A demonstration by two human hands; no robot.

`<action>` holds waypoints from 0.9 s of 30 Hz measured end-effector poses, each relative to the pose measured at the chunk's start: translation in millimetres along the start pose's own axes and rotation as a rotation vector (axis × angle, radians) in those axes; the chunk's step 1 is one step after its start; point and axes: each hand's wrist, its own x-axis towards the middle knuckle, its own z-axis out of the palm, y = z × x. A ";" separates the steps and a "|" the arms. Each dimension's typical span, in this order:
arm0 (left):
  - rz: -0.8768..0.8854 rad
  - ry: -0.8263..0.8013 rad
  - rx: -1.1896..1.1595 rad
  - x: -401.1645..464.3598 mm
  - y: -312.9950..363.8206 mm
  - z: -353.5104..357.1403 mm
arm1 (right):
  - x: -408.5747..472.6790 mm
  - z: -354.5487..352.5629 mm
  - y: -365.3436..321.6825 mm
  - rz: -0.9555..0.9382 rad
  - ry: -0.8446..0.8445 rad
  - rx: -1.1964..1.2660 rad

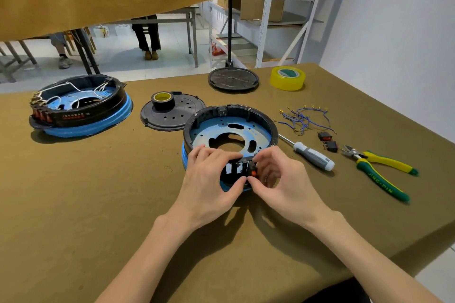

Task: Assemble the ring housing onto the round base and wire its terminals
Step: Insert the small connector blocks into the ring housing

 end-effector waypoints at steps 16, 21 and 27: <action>0.010 0.050 0.005 0.5 -2.7 6.1 | 5.8 -16.8 0.2 -0.235 -0.002 -0.458; 0.006 0.108 -0.030 0.8 -0.4 7.7 | 20.8 -23.8 1.7 -0.248 -0.038 -0.453; -0.032 0.124 -0.030 3.4 1.3 8.9 | 34.6 -32.4 4.4 -0.187 -0.136 -0.373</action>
